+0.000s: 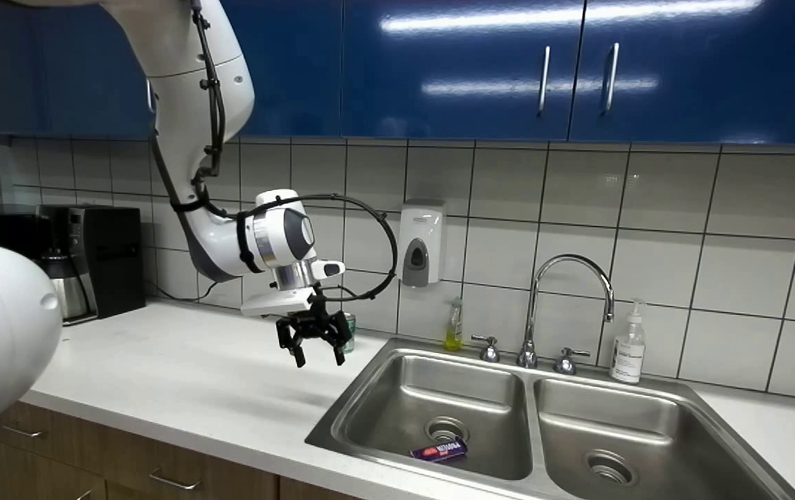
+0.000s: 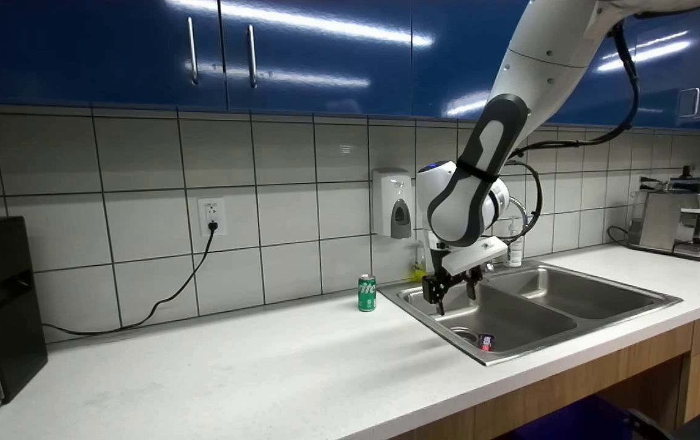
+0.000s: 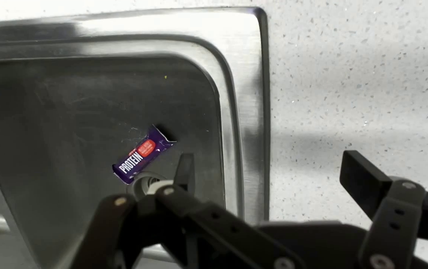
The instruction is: Put the chocolate bar in the sink
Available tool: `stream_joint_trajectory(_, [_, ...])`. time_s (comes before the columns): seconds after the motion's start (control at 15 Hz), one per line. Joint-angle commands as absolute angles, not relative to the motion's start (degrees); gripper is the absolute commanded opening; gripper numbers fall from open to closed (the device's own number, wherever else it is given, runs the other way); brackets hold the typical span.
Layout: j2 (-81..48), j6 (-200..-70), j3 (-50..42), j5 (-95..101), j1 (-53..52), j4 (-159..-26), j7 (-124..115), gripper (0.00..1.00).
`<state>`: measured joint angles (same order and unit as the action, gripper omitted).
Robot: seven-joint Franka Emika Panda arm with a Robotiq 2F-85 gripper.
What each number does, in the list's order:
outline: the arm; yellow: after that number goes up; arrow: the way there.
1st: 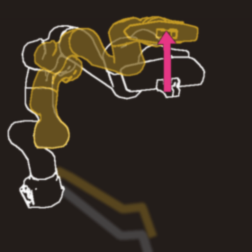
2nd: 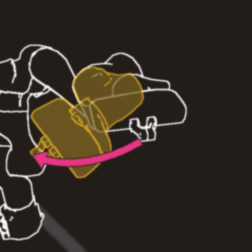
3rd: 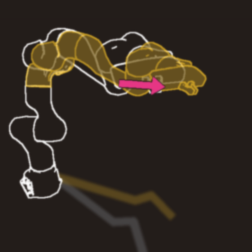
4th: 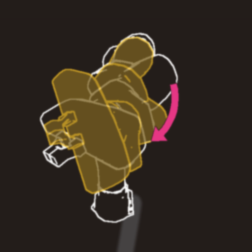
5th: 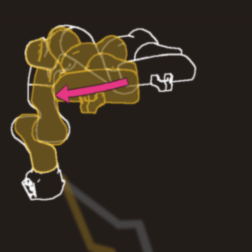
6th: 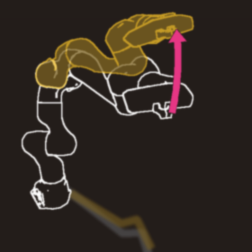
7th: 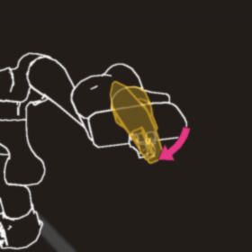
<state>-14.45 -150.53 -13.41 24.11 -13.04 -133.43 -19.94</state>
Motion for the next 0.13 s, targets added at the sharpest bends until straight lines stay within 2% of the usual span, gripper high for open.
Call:
stream_joint_trajectory(0.0, [-14.3, -150.2, -11.2, 25.1, -10.7, -133.3, -20.6, 1.0])
stream_joint_trajectory(0.07, [-14.3, -150.2, -11.2, 25.1, -10.7, -133.3, -20.6, 1.0])
